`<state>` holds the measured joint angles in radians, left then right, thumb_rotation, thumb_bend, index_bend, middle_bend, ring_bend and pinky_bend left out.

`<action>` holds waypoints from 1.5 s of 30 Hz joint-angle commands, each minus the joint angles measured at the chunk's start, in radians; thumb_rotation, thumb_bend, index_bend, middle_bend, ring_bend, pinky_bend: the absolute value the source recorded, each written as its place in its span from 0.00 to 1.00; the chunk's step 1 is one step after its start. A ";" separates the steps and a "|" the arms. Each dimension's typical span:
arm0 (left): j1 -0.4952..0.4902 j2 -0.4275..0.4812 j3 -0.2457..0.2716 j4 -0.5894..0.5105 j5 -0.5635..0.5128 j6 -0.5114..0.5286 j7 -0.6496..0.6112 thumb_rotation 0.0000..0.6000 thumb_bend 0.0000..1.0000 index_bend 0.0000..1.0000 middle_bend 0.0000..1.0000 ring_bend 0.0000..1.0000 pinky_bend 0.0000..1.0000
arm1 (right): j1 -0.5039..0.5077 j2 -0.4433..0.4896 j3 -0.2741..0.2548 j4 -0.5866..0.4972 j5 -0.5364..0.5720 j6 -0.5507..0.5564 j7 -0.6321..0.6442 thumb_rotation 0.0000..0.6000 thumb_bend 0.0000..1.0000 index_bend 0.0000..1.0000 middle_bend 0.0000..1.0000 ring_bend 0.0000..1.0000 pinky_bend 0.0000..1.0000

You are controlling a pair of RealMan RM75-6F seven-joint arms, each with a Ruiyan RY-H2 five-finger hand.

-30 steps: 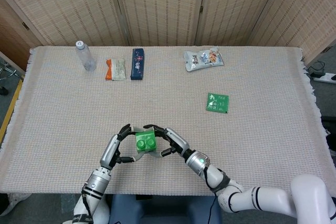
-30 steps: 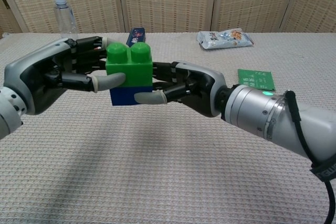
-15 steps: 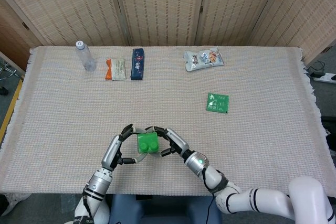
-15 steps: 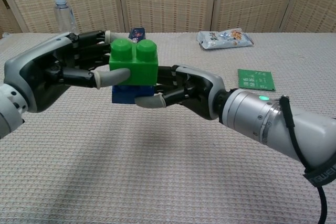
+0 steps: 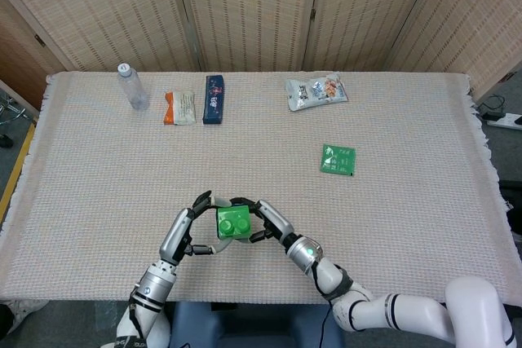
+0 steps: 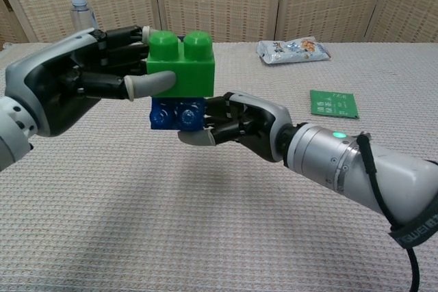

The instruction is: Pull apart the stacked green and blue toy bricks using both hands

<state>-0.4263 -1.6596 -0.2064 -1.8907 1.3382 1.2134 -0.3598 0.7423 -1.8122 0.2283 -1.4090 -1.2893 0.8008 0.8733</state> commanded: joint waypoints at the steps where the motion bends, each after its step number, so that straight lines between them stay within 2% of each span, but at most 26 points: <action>1: -0.004 0.000 -0.010 -0.001 -0.001 0.004 0.000 1.00 0.47 0.69 0.86 0.35 0.04 | -0.003 0.001 0.001 0.000 -0.003 -0.001 0.002 1.00 0.36 0.83 0.24 0.24 0.19; 8: -0.011 -0.003 -0.026 0.003 -0.006 0.008 -0.003 1.00 0.47 0.69 0.86 0.35 0.04 | -0.010 0.002 0.003 0.006 -0.012 -0.004 0.003 1.00 0.36 0.83 0.24 0.24 0.19; 16: -0.024 0.004 -0.075 0.004 0.007 0.041 0.004 1.00 0.47 0.69 0.86 0.35 0.04 | -0.029 0.016 -0.011 0.019 -0.025 0.000 -0.002 1.00 0.36 0.83 0.24 0.25 0.19; 20: -0.020 0.025 -0.087 0.010 0.015 0.058 0.003 1.00 0.47 0.69 0.86 0.35 0.04 | -0.047 0.047 -0.027 0.010 -0.041 0.024 -0.046 1.00 0.36 0.83 0.24 0.25 0.19; 24: -0.005 0.052 -0.074 0.029 0.017 0.067 -0.014 1.00 0.47 0.69 0.86 0.35 0.04 | -0.066 0.107 -0.044 -0.034 -0.038 0.053 -0.175 1.00 0.36 0.83 0.24 0.25 0.19; 28: 0.005 0.073 -0.059 0.057 0.031 0.073 -0.031 1.00 0.47 0.69 0.86 0.35 0.04 | -0.089 0.175 -0.059 -0.080 -0.007 0.093 -0.370 1.00 0.36 0.83 0.24 0.25 0.19; 35: 0.017 0.091 -0.021 0.141 0.078 0.096 -0.010 1.00 0.47 0.69 0.86 0.35 0.03 | -0.114 0.264 -0.055 -0.136 0.119 0.122 -0.621 1.00 0.36 0.84 0.24 0.25 0.19; 41: 0.030 0.084 0.020 0.213 0.043 0.060 -0.045 1.00 0.47 0.69 0.86 0.35 0.03 | -0.117 0.300 -0.039 -0.135 0.267 0.158 -0.829 1.00 0.36 0.84 0.25 0.26 0.19; 45: 0.022 0.049 0.033 0.287 0.032 0.033 -0.057 1.00 0.47 0.69 0.86 0.35 0.02 | -0.119 0.311 -0.042 -0.155 0.306 0.205 -0.948 1.00 0.36 0.84 0.25 0.26 0.19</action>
<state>-0.4008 -1.5903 -0.1836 -1.6402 1.3775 1.2626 -0.4099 0.6278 -1.5220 0.1856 -1.5470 -1.0183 0.9640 0.0110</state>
